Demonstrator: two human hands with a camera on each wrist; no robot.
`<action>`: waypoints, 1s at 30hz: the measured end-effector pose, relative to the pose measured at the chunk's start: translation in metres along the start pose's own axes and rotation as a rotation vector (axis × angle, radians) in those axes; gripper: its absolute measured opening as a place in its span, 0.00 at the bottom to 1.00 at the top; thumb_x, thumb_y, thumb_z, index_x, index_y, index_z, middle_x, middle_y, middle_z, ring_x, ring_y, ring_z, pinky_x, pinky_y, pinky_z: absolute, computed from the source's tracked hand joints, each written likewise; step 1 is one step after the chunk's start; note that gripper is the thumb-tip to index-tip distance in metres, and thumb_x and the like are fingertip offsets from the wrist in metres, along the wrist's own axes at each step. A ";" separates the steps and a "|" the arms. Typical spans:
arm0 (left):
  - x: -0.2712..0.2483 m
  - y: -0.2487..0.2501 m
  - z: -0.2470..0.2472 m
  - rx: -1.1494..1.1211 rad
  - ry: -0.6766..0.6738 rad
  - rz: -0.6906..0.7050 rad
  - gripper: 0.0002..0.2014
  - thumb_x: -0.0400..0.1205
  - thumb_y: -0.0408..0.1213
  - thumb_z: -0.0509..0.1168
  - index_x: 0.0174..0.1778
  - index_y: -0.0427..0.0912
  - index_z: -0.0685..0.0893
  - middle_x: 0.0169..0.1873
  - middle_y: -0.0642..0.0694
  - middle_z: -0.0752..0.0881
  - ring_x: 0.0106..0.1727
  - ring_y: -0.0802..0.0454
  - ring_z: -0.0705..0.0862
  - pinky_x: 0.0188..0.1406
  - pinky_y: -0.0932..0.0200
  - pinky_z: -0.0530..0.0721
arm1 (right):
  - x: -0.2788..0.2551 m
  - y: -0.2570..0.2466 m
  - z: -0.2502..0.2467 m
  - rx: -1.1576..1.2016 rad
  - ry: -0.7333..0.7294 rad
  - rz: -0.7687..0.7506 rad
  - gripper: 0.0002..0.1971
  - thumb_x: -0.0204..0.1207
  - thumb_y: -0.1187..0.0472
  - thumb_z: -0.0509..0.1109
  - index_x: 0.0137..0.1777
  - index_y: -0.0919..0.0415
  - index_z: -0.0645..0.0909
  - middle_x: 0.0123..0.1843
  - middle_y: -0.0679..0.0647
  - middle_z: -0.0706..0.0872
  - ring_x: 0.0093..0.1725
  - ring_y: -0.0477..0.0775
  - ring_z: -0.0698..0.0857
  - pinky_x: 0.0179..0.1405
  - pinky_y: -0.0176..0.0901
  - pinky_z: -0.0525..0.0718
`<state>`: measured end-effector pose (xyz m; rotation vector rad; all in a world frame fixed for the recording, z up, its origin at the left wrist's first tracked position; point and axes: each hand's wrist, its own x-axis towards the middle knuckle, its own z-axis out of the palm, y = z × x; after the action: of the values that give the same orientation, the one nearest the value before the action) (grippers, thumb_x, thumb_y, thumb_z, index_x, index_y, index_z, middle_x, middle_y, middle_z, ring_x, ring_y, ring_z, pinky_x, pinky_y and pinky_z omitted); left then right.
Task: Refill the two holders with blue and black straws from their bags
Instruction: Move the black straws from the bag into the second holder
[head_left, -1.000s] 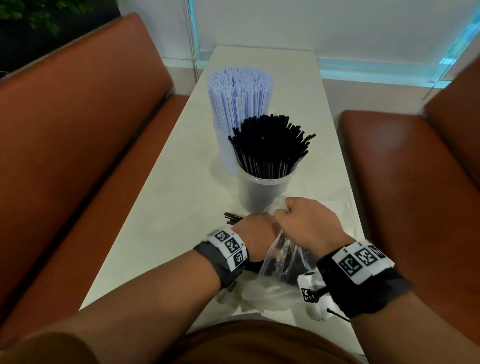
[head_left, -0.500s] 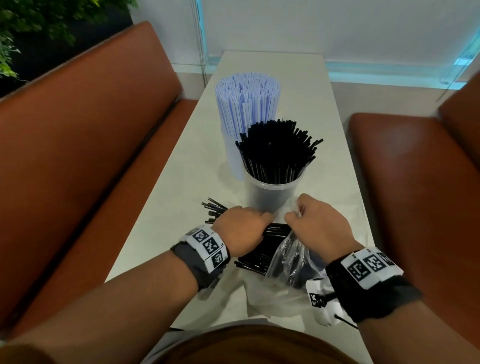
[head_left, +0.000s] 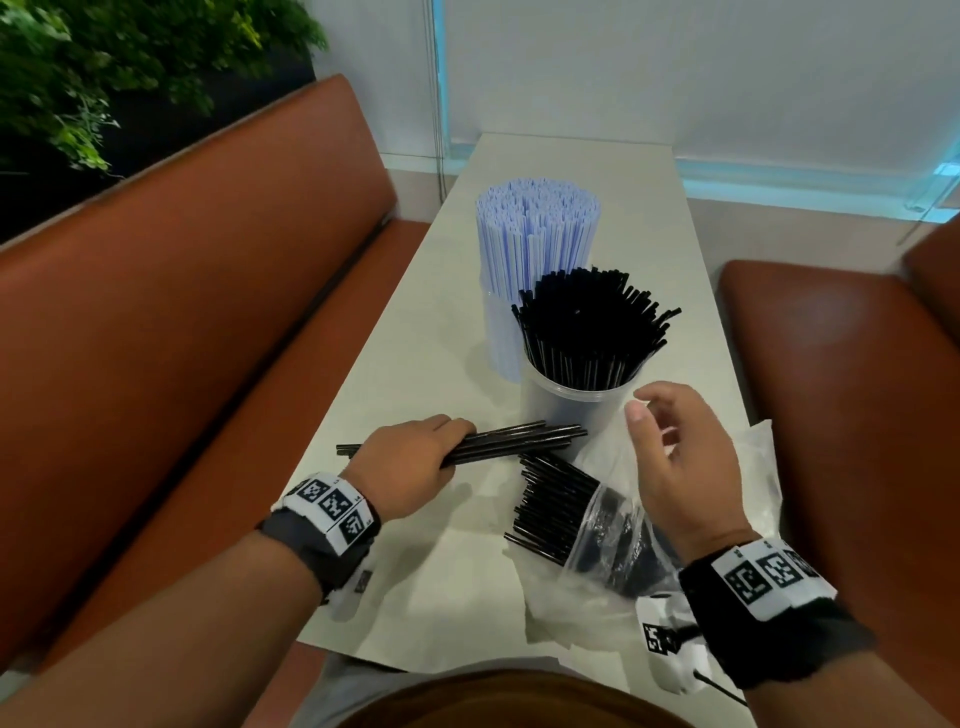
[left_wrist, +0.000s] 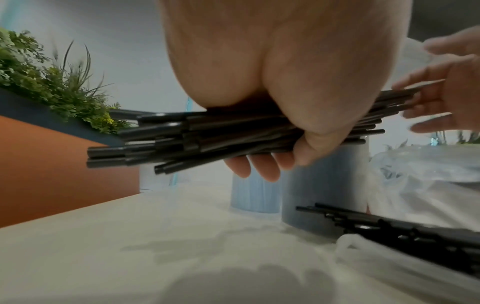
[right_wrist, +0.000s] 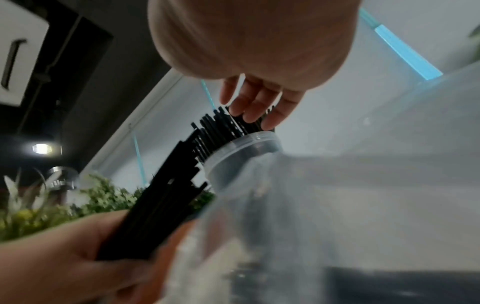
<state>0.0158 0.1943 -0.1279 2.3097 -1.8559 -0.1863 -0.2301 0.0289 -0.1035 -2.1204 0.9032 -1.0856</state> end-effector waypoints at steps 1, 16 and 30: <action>0.000 0.008 -0.001 -0.020 0.019 0.025 0.20 0.83 0.40 0.64 0.72 0.53 0.76 0.53 0.52 0.84 0.47 0.47 0.85 0.40 0.48 0.84 | -0.001 -0.009 0.002 0.140 0.034 -0.069 0.14 0.84 0.41 0.60 0.59 0.46 0.80 0.49 0.44 0.85 0.50 0.46 0.85 0.50 0.38 0.82; 0.037 0.094 -0.024 -0.293 0.243 0.100 0.18 0.81 0.46 0.66 0.67 0.60 0.77 0.51 0.56 0.86 0.49 0.51 0.86 0.40 0.56 0.79 | 0.005 -0.037 0.007 0.659 -0.037 0.388 0.21 0.82 0.42 0.63 0.47 0.53 0.94 0.48 0.56 0.94 0.54 0.56 0.92 0.59 0.50 0.86; 0.048 0.148 -0.093 -1.656 0.593 0.185 0.08 0.82 0.32 0.69 0.46 0.51 0.87 0.38 0.46 0.88 0.43 0.45 0.88 0.52 0.52 0.87 | 0.008 -0.047 0.008 1.304 -0.359 0.965 0.35 0.87 0.38 0.56 0.74 0.71 0.80 0.73 0.70 0.82 0.72 0.68 0.83 0.71 0.63 0.82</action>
<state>-0.0958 0.1214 -0.0057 0.8524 -0.8414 -0.6101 -0.2060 0.0521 -0.0691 -0.5955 0.5968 -0.4548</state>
